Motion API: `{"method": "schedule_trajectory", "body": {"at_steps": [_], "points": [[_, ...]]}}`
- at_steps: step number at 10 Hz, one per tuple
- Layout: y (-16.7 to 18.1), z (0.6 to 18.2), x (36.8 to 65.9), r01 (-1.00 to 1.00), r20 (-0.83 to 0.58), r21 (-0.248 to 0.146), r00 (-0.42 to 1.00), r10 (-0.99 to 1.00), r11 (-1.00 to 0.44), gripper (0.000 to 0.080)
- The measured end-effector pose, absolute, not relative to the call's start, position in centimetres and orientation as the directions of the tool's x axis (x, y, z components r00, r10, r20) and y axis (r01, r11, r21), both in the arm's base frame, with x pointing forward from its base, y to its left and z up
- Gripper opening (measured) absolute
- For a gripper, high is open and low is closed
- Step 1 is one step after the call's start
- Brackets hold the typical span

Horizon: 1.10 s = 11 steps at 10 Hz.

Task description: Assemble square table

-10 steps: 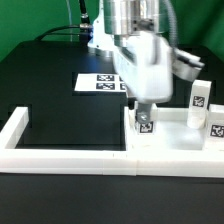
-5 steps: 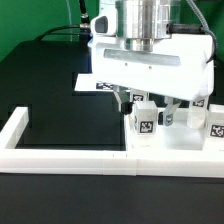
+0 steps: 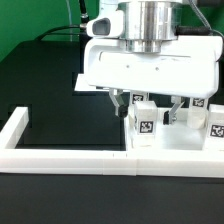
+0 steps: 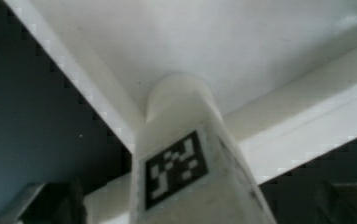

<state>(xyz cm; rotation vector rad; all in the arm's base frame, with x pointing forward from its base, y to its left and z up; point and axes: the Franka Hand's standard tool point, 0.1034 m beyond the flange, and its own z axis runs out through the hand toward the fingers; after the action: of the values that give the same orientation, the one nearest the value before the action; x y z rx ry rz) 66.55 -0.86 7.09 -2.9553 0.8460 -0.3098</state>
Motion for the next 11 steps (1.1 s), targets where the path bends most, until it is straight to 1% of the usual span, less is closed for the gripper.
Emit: {"method": "schedule_trajectory", "body": {"at_steps": [1,2,3,5,6,7,8,9,10,11], "points": [[-0.87,7.06,66.54,-0.520,0.177,-0.105,0.829,-0.530,-0.848,0.0533],[-0.82,7.00,66.52,-0.582,0.167,-0.120,0.787,-0.595,-0.804,0.0533],[-0.94,7.00,66.47,-0.623,0.159,-0.127,0.755,-0.636,-0.772,0.0394],[-1.00,6.99,66.45,-0.706,0.142,-0.146,0.679,-0.721,-0.693,0.0394],[-1.03,6.97,66.41,-0.764,0.126,-0.158,0.612,-0.780,-0.625,0.0394],[-1.05,6.97,66.40,-0.779,0.121,-0.160,0.593,-0.796,-0.606,0.0394],[-1.09,6.98,66.31,-0.880,0.075,-0.178,0.435,-0.897,-0.441,0.0394],[-1.16,7.07,66.27,-0.954,0.013,-0.181,0.242,-0.970,-0.241,0.0396],[-0.92,7.08,66.28,-0.982,-0.046,-0.182,0.061,-0.997,-0.052,0.0396],[-0.50,7.11,66.62,-0.969,-0.120,-0.183,-0.146,-0.982,0.167,0.0396]]}}
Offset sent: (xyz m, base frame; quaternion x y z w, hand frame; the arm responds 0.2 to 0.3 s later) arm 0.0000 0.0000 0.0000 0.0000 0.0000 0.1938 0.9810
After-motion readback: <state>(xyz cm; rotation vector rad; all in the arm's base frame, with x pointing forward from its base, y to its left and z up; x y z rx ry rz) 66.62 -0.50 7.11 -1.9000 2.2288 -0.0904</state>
